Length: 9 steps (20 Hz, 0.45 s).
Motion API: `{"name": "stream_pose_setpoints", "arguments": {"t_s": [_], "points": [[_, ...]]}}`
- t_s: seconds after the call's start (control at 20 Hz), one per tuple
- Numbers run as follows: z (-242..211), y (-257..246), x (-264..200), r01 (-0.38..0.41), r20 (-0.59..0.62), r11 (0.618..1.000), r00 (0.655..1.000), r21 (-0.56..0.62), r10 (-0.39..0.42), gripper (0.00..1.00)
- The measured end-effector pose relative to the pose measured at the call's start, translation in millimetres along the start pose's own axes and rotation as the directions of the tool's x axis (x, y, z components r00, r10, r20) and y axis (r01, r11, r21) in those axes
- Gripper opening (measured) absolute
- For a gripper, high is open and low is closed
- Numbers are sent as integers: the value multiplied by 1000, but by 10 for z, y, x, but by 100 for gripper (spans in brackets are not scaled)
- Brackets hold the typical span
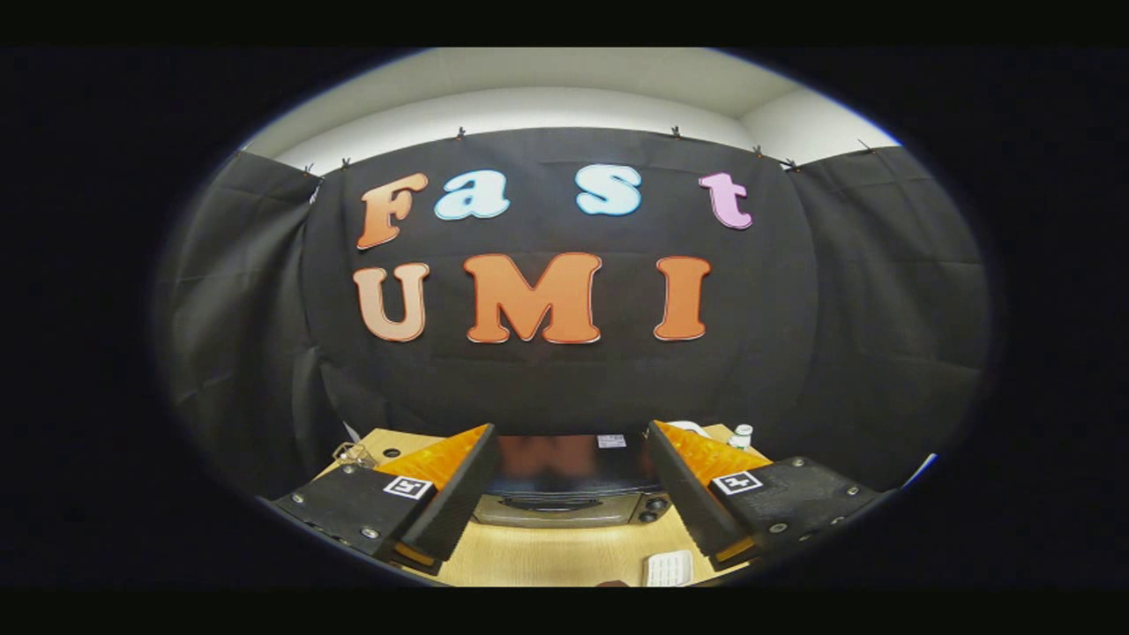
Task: Open the toaster oven, put the food inside, and close the toaster oven door.
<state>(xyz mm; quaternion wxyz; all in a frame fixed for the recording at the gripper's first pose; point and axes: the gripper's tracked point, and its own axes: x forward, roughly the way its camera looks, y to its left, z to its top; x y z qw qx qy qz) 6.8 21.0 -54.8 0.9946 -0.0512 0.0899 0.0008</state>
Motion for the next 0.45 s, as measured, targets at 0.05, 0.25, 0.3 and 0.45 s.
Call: {"name": "stream_pose_setpoints", "arguments": {"t_s": [0.05, 0.25, 0.3, 0.45], "points": [[-2, -7, 8, 1, 1, 1000, 1000, -1, -1, 99], [21, -22, -5, 5, 3, 1000, 1000, 0, -5, 99], [17, -24, -5, 6, 2, 1000, 1000, -1, -6, 99], [-7, -22, -1, 7, -1, 1000, 1000, -1, -7, 99]]}}
